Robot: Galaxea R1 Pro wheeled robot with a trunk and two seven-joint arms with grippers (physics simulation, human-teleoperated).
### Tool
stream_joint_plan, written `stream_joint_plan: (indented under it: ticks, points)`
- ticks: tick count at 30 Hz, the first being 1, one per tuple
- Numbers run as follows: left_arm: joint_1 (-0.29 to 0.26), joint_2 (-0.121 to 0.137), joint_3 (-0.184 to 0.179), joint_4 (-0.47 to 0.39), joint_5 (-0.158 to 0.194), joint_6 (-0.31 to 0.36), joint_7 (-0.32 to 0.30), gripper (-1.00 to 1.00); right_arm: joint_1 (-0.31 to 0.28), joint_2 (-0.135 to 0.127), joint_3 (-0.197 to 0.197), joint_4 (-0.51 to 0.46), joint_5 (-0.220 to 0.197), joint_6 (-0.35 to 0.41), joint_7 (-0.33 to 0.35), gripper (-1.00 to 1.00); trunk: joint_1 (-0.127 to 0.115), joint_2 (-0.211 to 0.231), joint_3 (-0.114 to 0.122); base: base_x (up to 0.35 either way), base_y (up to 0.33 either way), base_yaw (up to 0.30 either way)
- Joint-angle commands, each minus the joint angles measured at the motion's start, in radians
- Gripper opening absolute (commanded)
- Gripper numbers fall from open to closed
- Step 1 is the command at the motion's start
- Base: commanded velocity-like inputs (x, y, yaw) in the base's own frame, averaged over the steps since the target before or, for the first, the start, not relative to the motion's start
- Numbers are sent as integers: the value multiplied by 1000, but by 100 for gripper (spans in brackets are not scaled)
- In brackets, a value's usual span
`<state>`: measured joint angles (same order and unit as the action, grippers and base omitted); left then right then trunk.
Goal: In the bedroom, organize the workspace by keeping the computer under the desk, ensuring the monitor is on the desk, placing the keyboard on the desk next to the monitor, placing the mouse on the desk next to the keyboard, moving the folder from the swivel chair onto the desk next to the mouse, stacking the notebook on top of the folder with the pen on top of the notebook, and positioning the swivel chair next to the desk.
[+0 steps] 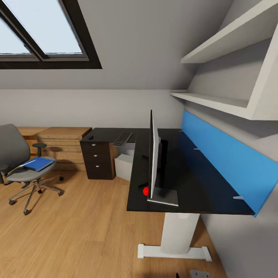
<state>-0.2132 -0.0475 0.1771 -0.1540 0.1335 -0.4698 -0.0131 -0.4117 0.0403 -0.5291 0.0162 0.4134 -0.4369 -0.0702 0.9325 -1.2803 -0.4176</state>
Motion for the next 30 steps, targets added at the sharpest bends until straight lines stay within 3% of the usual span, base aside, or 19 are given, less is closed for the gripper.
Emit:
stream_joint_plan:
  ticks: [1,8,12,16,17,21,30]
  points:
    - [0,0,-2,1,9,-3,-2,100,-1,0,-6,1,10,-2,-8,100,0,-1,-1,0,0,0]
    - [-1,0,-2,1,9,-4,-2,100,-1,-21,-21,-46,-1,13,-8,100,0,-1,-1,-46,0,0]
    - [0,0,-2,1,9,-4,-2,100,-2,-31,-27,-152,-26,98,-8,100,0,-1,-1,-233,0,0]
    - [-1,0,-2,1,9,-4,-2,100,-2,-31,-28,-296,-44,251,-6,100,0,-1,-1,-283,0,0]
    - [-1,0,-2,1,9,-4,-2,100,-2,-30,-28,-375,-50,344,-3,100,0,-1,-1,-243,0,0]
    - [-1,0,-2,1,9,-5,-2,100,-2,-25,-27,-526,-56,517,13,100,0,-1,-1,-150,0,0]
    - [-1,0,-2,1,9,-6,-2,100,-7,2,-25,-855,-61,799,87,100,0,-1,-1,-39,0,0]
